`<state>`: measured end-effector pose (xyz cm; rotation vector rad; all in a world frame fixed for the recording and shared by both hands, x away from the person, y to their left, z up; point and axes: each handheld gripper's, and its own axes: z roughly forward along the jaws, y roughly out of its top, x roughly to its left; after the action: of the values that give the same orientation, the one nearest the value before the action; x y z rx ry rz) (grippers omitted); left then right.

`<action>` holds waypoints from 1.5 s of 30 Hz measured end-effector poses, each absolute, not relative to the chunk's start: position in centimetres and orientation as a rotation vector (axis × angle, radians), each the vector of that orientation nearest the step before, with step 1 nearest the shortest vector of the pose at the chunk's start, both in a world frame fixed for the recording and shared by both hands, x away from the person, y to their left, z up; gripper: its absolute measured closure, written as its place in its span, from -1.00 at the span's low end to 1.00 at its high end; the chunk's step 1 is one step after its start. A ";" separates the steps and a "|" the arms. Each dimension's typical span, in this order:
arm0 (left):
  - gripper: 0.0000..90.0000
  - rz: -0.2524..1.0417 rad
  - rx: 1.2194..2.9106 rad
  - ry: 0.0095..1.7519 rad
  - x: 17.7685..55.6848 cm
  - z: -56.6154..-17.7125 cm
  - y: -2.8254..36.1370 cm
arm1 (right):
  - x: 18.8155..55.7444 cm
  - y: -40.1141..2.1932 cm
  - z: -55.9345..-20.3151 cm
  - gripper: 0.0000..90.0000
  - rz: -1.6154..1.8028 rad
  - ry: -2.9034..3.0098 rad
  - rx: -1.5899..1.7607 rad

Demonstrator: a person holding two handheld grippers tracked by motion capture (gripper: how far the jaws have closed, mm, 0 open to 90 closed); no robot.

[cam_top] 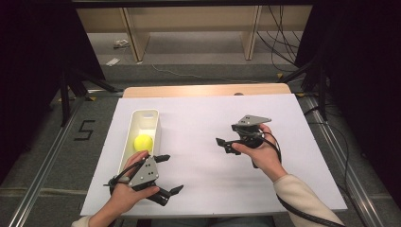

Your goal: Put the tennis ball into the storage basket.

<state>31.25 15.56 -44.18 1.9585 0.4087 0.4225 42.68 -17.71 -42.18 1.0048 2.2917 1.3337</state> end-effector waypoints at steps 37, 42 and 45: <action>-1.00 0.425 1.955 0.407 31.2 -44.1 15.6 | 37.4 -24.5 -43.1 -0.64 1.331 2.222 1.052; -1.00 0.424 1.955 0.408 31.2 -44.1 15.6 | 36.9 -25.1 -43.2 -0.64 1.325 2.217 1.058; -1.00 0.423 1.954 0.408 31.2 -44.1 15.6 | 36.6 -25.4 -43.3 -0.64 1.319 2.213 1.066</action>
<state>31.23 15.59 -44.08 1.9540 0.4082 0.4226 36.56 -25.40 -43.30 1.0657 2.2135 1.3186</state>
